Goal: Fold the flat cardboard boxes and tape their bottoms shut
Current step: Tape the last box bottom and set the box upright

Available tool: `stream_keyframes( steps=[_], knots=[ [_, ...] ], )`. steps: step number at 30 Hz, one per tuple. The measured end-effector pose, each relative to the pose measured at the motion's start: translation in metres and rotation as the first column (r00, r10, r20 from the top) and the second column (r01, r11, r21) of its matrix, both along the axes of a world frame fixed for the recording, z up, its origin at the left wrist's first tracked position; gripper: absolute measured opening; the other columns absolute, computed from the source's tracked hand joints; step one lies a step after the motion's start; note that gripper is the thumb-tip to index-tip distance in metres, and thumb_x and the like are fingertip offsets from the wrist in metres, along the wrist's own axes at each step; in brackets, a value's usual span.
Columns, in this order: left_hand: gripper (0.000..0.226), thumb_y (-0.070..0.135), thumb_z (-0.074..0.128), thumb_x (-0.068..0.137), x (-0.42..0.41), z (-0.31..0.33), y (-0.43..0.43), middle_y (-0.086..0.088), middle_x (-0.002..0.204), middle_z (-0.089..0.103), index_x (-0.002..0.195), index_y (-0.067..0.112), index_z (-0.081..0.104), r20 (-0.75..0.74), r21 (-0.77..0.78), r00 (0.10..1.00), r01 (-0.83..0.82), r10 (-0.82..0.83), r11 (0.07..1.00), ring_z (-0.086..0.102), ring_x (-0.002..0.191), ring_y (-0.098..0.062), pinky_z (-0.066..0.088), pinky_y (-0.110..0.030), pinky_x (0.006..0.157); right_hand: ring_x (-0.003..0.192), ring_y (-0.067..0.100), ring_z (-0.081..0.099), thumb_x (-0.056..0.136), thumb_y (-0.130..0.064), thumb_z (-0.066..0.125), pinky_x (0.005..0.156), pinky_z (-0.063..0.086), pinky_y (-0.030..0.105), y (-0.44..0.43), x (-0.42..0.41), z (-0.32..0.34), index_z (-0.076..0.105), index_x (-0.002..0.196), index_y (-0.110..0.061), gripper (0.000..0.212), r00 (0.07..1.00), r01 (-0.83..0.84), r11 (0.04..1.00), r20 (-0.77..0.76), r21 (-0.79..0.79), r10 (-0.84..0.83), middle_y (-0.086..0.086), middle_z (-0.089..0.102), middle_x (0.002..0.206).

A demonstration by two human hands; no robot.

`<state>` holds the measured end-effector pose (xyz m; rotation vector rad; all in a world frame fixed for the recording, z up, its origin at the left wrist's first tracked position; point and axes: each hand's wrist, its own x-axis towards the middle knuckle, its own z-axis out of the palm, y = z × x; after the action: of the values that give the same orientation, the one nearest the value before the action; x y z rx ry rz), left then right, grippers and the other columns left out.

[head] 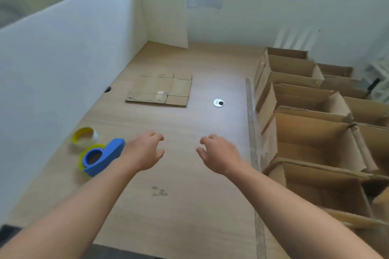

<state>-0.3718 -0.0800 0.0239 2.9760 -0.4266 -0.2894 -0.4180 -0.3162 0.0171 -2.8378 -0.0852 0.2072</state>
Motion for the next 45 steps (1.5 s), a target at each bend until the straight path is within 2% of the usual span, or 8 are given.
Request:
stream_keyframes(
  steps=[7, 15, 25, 28, 34, 38, 40, 45],
  knots=[
    [0.044, 0.041, 0.05, 0.095, 0.14, -0.006, 0.073, 0.002, 0.138, 0.051, 0.137, 0.027, 0.049, -0.018, 0.077, 1.0, 0.015, -0.013, 0.997, 0.049, 0.125, -0.024, 0.042, -0.036, 0.095, 0.109, 0.033, 0.055, 0.102, -0.042, 0.038, 0.081, 0.041, 0.039, 0.074, 0.142, -0.005, 0.055, 0.126, -0.016, 0.039, 0.999, 0.002, 0.991, -0.043, -0.137, -0.007, 0.008, 0.056, 0.121],
    [0.046, 0.042, 0.048, 0.095, 0.289, -0.048, 0.116, 0.0, 0.138, 0.05, 0.138, 0.026, 0.049, -0.097, 0.056, 0.994, -0.035, 0.04, 0.998, 0.047, 0.125, -0.025, 0.04, -0.037, 0.097, 0.125, 0.027, 0.048, 0.099, -0.044, 0.045, 0.097, 0.045, 0.041, 0.09, 0.267, -0.052, 0.051, 0.136, -0.019, 0.045, 0.934, 0.301, 0.95, -0.229, 0.086, -0.275, 0.006, 0.049, 0.137],
    [0.049, 0.037, 0.048, 0.095, 0.393, -0.112, 0.119, -0.006, 0.141, 0.045, 0.142, 0.021, 0.044, -0.122, 0.047, 0.98, -0.154, 0.158, 0.987, 0.042, 0.129, -0.029, 0.039, -0.042, 0.102, 0.135, 0.03, 0.035, 0.098, -0.044, 0.046, 0.1, 0.04, 0.045, 0.079, 0.359, -0.101, 0.037, 0.148, -0.021, 0.056, 0.832, 0.524, 0.848, -0.261, 0.081, -0.49, 0.006, 0.034, 0.148],
    [0.057, 0.035, 0.052, 0.095, 0.41, -0.123, 0.118, -0.012, 0.145, 0.038, 0.146, 0.015, 0.038, -0.181, -0.125, 0.949, -0.284, 0.259, 0.951, 0.04, 0.13, -0.035, 0.038, -0.043, 0.105, 0.137, 0.033, 0.035, 0.097, -0.042, 0.051, 0.104, 0.038, 0.044, 0.079, 0.378, -0.107, 0.031, 0.152, -0.02, 0.062, 0.78, 0.612, 0.771, -0.296, 0.176, -0.551, 0.01, 0.031, 0.152],
    [0.07, 0.044, 0.063, 0.091, 0.41, -0.136, 0.106, -0.019, 0.142, 0.043, 0.146, 0.01, 0.037, -0.286, -0.364, 0.843, -0.535, 0.456, 0.762, 0.043, 0.13, -0.036, 0.036, -0.039, 0.107, 0.138, 0.032, 0.037, 0.094, -0.038, 0.058, 0.107, 0.036, 0.045, 0.072, 0.391, -0.111, 0.031, 0.151, -0.018, 0.066, 0.67, 0.741, 0.571, -0.335, 0.353, -0.663, 0.008, 0.034, 0.152],
    [0.062, 0.044, 0.068, 0.087, 0.384, -0.137, 0.1, -0.015, 0.131, 0.049, 0.138, 0.013, 0.05, -0.302, -0.43, 0.844, -0.536, 0.443, 0.727, 0.052, 0.119, -0.032, 0.039, -0.034, 0.1, 0.14, 0.033, 0.036, 0.093, -0.045, 0.058, 0.111, 0.035, 0.048, 0.053, 0.368, -0.107, 0.025, 0.156, -0.021, 0.075, 0.538, 0.835, 0.382, -0.44, 0.396, -0.719, 0.007, 0.026, 0.159],
    [0.06, 0.04, 0.071, 0.086, 0.364, -0.131, 0.096, -0.012, 0.129, 0.051, 0.135, 0.013, 0.05, -0.303, -0.513, 0.852, -0.524, 0.428, 0.68, 0.053, 0.117, -0.028, 0.04, -0.034, 0.097, 0.138, 0.029, 0.04, 0.093, -0.046, 0.059, 0.111, 0.036, 0.046, 0.046, 0.346, -0.105, 0.032, 0.153, -0.02, 0.07, 0.503, 0.846, 0.295, -0.477, 0.445, -0.721, 0.005, 0.031, 0.157],
    [0.047, 0.031, 0.076, 0.085, 0.298, -0.107, 0.078, 0.012, 0.113, 0.058, 0.122, 0.029, 0.047, -0.291, -0.762, 0.893, -0.433, 0.344, 0.481, 0.058, 0.102, -0.012, 0.04, -0.022, 0.081, 0.107, 0.011, 0.06, 0.095, -0.04, 0.062, 0.095, 0.047, 0.034, 0.042, 0.289, -0.087, 0.059, 0.127, -0.023, 0.037, 0.544, 0.722, 0.055, -0.517, 0.69, -0.661, -0.004, 0.062, 0.128]
  ],
)
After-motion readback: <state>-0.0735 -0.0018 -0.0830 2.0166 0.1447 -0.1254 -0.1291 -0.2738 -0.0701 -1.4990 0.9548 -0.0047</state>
